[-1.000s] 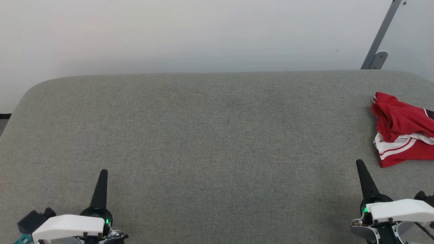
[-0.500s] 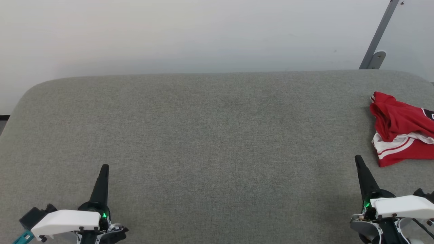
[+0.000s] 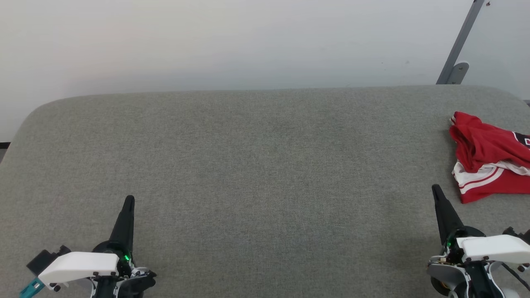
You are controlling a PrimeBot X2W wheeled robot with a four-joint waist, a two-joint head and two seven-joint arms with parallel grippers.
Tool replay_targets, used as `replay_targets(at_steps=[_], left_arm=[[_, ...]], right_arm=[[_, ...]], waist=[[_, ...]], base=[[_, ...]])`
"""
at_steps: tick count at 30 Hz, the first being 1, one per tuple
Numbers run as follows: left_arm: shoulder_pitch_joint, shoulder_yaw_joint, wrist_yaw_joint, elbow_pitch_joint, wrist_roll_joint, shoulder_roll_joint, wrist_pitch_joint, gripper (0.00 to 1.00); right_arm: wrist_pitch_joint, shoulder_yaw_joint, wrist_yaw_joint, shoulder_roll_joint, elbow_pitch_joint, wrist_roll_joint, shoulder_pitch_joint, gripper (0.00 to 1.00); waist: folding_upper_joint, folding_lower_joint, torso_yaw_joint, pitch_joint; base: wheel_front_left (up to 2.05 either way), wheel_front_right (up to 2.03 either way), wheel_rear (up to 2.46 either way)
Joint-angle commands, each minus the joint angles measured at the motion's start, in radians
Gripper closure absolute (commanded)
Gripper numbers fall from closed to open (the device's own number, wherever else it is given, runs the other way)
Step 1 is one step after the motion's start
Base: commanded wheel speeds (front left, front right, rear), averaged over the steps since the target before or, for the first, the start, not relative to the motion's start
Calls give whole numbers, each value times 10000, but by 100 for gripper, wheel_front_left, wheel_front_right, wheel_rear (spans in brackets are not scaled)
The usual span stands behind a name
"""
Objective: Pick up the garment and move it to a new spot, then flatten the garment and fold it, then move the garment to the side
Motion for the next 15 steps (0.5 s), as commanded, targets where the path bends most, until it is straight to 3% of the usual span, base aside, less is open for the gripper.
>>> replay_targets(at_steps=[1, 15], left_arm=[[-163, 52, -48, 11, -243, 14, 54, 100], [-364, 118, -53, 153, -1048, -38, 346, 100]], right_arm=[[36, -27, 0, -4, 19, 170, -94, 100], [273, -29, 0, 1, 64, 1061, -247, 100]], waist=[[-1, 0, -3, -1], [-1, 0, -56, -19]], base=[[0, 0, 0], [0, 0, 0]])
